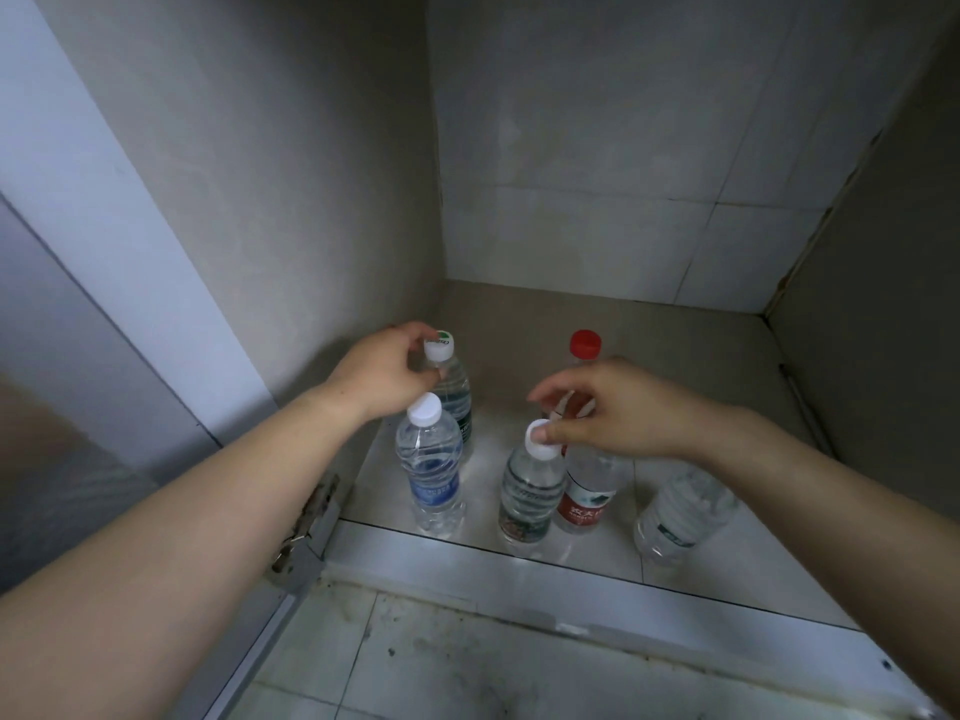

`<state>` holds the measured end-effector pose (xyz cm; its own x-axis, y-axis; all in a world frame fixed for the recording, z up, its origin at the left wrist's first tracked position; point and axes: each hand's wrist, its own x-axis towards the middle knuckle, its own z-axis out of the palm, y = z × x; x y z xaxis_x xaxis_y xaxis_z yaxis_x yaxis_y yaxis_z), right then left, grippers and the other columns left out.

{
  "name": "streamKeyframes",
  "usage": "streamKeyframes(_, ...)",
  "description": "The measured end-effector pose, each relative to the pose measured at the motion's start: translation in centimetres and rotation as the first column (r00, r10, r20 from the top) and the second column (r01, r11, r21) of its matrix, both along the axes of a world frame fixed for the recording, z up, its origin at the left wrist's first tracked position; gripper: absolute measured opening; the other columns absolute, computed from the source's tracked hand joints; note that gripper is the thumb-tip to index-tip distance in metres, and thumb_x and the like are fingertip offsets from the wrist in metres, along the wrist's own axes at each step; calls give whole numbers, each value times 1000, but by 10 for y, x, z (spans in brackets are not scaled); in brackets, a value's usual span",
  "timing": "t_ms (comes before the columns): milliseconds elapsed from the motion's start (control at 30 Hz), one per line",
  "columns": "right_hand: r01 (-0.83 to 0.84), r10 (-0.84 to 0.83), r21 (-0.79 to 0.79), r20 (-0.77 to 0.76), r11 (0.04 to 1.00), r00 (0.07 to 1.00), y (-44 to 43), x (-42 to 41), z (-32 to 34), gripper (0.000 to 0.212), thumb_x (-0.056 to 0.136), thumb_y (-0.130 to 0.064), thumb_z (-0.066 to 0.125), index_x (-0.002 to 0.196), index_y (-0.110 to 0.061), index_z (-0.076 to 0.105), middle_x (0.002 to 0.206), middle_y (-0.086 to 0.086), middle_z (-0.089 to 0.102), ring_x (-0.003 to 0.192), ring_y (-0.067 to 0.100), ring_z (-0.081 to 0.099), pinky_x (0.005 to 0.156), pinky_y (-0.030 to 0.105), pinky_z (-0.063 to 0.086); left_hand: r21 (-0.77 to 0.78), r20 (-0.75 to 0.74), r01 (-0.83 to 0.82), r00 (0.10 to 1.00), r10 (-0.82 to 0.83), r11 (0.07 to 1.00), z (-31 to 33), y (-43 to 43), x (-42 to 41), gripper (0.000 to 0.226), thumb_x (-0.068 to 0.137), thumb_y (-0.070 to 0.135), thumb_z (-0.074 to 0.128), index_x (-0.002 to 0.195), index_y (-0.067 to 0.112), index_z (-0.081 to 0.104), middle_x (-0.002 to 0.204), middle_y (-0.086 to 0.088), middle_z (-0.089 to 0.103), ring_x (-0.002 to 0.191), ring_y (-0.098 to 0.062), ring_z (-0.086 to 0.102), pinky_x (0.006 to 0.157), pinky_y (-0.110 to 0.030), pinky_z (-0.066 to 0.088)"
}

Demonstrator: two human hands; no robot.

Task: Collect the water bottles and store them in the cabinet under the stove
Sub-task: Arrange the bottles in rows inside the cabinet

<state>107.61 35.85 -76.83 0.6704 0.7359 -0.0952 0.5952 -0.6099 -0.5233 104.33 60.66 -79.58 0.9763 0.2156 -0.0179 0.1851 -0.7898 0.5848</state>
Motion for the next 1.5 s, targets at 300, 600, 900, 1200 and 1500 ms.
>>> streamKeyframes(300,-12,17,-36,127,999,992,16,7,-13,21,76,-21,72,96,-18,66,92,-2,68,83,12,62,74,27,49,7,7,7,1000,-7,1000,7,-6,-9,43,82,31,67,122,26,53,116,2,61,101,-21,60,87,-31,47)
streamKeyframes(600,120,-118,1,189,993,975,47,43,-12,26,76,-22,70,102,-24,65,106,-1,66,98,19,60,83,32,48,63,44,-27,999,24,998,3,1,19,43,82,33,66,123,25,54,119,-1,62,101,-21,61,87,-32,48)
streamKeyframes(900,186,-195,63,182,981,964,64,58,-27,27,84,-19,64,112,-18,62,112,2,64,103,20,57,69,22,34,14,81,12,997,-13,1000,-11,9,34,36,79,21,72,114,25,62,95,2,65,85,-17,59,75,-23,41)
streamKeyframes(1200,172,-182,75,150,982,972,75,72,-32,36,86,-11,61,122,-14,56,122,11,58,108,26,55,90,33,46,2,158,-37,987,36,999,-18,15,52,35,82,14,67,116,22,63,121,-5,64,104,-25,61,93,-31,46)
streamKeyframes(1500,212,-231,132,153,968,961,72,76,-35,33,82,-12,65,114,-17,61,116,6,61,104,23,58,84,28,44,35,163,-32,986,26,999,-15,14,49,34,82,19,68,115,23,63,119,-5,63,99,-27,61,89,-32,46)
